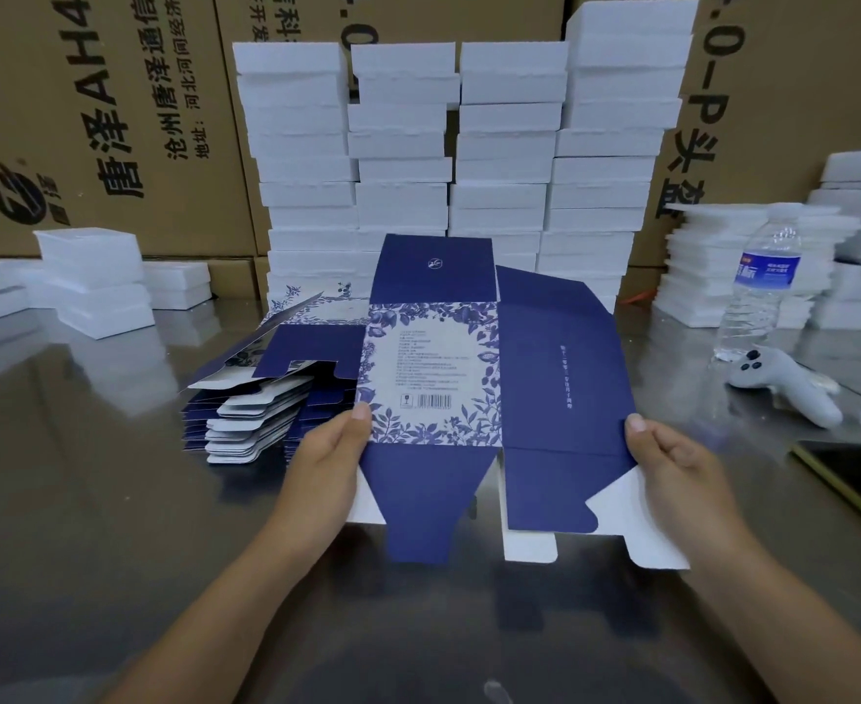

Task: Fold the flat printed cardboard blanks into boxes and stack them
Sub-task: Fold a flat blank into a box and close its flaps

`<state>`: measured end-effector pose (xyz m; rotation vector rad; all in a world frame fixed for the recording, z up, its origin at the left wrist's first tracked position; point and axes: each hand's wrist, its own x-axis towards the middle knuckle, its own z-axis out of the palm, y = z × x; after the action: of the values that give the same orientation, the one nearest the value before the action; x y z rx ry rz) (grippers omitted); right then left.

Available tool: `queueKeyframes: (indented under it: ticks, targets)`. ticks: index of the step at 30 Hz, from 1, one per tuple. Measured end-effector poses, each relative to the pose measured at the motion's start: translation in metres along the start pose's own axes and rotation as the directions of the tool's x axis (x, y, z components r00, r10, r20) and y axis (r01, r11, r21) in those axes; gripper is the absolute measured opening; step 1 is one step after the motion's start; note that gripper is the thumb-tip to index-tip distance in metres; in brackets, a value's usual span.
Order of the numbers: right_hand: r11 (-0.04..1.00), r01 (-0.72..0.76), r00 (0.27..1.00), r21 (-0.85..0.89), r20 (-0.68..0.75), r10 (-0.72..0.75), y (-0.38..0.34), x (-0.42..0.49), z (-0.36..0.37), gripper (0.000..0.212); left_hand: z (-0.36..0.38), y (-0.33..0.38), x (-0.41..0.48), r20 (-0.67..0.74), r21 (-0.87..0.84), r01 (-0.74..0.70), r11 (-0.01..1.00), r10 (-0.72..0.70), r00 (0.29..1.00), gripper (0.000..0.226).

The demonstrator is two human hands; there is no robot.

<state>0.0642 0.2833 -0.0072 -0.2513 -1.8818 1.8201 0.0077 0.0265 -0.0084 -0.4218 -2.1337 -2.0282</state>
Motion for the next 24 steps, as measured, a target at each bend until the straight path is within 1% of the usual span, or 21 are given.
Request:
queueKeyframes:
  ticks: [3,8,12,15,18,21,24]
  targets:
    - [0.998,-0.039,0.999,0.044,0.022,0.038,-0.002,-0.002,0.003,0.029,-0.003,0.001,0.001,-0.025,-0.029,-0.003,1.000,0.003,1.000,0.042]
    - [0.985,-0.138,0.986,0.099,0.103,0.128,-0.011,-0.007,0.007,0.032,-0.003,0.002,0.002,-0.103,-0.063,-0.007,0.998,0.001,0.995,0.040]
    - [0.987,-0.162,0.981,-0.004,0.106,0.161,-0.009,-0.008,0.010,0.039,-0.006,0.003,0.003,-0.151,-0.097,-0.006,0.995,-0.008,0.988,0.040]
    - [0.986,-0.166,0.978,-0.029,0.120,0.168,-0.006,-0.007,0.008,0.041,-0.006,0.003,0.003,-0.133,-0.096,0.003,0.995,-0.016,0.991,0.040]
    - [0.984,-0.178,0.977,-0.021,0.118,0.179,-0.005,-0.006,0.006,0.037,-0.007,0.002,0.004,-0.094,-0.118,0.022,0.993,-0.033,0.995,0.039]
    - [0.985,-0.172,0.980,-0.018,0.094,0.173,-0.003,-0.005,0.007,0.031,-0.008,0.005,0.005,-0.044,-0.204,0.069,0.977,-0.079,0.996,0.036]
    - [0.993,-0.116,0.991,-0.035,0.063,0.118,-0.003,-0.007,0.011,0.007,-0.007,0.008,0.004,-0.006,-0.284,0.103,0.953,-0.110,0.994,0.028]
